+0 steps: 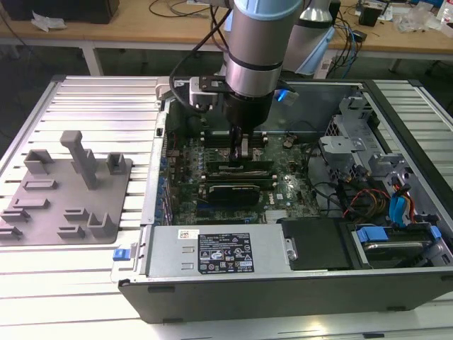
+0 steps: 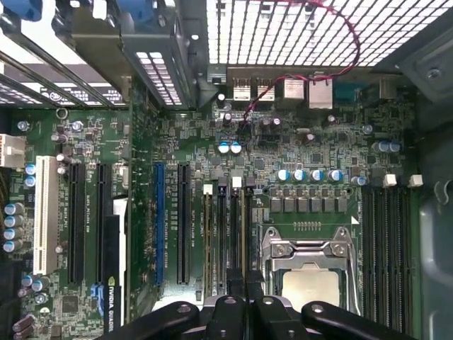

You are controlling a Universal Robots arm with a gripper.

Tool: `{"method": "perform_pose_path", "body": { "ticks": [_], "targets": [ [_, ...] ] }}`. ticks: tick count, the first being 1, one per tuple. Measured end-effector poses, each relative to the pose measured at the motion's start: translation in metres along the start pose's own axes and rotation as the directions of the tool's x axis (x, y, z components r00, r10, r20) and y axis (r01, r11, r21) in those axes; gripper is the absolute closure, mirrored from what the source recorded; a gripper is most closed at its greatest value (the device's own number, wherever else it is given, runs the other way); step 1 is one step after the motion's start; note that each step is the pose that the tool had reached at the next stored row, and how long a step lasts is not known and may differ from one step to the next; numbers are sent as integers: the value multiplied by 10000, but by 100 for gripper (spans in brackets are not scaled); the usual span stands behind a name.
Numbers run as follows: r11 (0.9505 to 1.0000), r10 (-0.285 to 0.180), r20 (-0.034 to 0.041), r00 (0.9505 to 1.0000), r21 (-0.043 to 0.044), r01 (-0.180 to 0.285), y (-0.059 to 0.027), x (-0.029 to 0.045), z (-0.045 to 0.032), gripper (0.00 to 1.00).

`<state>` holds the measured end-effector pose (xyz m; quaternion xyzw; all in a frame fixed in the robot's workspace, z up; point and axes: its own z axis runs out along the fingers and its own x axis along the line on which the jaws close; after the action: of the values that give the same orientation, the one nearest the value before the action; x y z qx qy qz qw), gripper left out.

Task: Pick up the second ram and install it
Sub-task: 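Insert the second ram into the second slot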

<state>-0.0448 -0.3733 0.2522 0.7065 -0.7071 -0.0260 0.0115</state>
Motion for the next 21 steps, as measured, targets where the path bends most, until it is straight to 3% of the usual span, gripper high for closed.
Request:
{"method": "perform_pose_path", "body": {
  "ticks": [9, 21],
  "targets": [
    [10000, 0, -10, 10000, -1, 0, -29, 5, 37, 91],
    [10000, 0, -8, 10000, 26, 0, -35, 18, 140, 91]
  ]
}}
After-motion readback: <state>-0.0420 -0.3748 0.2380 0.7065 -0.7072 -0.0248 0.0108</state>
